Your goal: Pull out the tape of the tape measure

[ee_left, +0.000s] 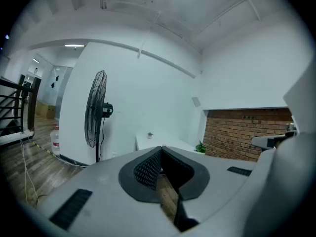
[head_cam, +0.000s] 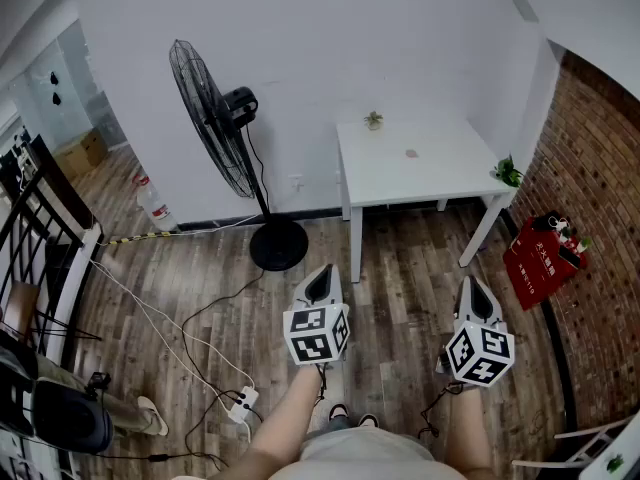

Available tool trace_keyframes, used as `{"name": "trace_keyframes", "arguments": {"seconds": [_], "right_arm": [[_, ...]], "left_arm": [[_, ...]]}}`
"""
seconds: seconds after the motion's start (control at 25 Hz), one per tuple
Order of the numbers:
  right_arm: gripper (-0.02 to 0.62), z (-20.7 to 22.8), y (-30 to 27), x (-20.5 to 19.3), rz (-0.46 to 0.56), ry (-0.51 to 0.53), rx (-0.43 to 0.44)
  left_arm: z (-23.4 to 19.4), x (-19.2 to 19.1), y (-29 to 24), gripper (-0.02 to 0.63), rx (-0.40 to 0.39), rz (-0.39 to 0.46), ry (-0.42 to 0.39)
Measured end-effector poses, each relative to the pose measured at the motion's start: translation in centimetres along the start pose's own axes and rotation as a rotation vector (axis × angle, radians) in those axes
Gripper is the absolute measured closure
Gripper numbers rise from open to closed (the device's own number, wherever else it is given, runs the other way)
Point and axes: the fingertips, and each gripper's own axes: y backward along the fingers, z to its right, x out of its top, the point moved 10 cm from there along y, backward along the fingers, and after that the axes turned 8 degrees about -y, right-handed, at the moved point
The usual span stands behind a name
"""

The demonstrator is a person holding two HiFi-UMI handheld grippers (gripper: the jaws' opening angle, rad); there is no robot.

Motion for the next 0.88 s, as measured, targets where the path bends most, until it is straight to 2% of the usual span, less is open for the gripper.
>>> {"name": "trace_keyframes", "arguments": {"seconds": [0.28, 0.6, 0.88], "right_arm": [[0.595, -0.08, 0.32, 0.23, 0.007, 0.009, 0.002], [0.594, 0.21, 0.22, -0.08, -0.001, -0.015, 0.044], [0.592, 0.16, -0.37, -0.25, -0.006, -0.009, 0.042]], "left_arm": [[-0.01, 0.58, 0.48, 0.595, 0.003, 0.021, 0.0], [0.17, 0.3, 0.75, 0.595, 0.028, 0.015, 0.014], [0.31, 0.56, 0.56, 0.595, 0.021, 0.028, -0.004]]}}
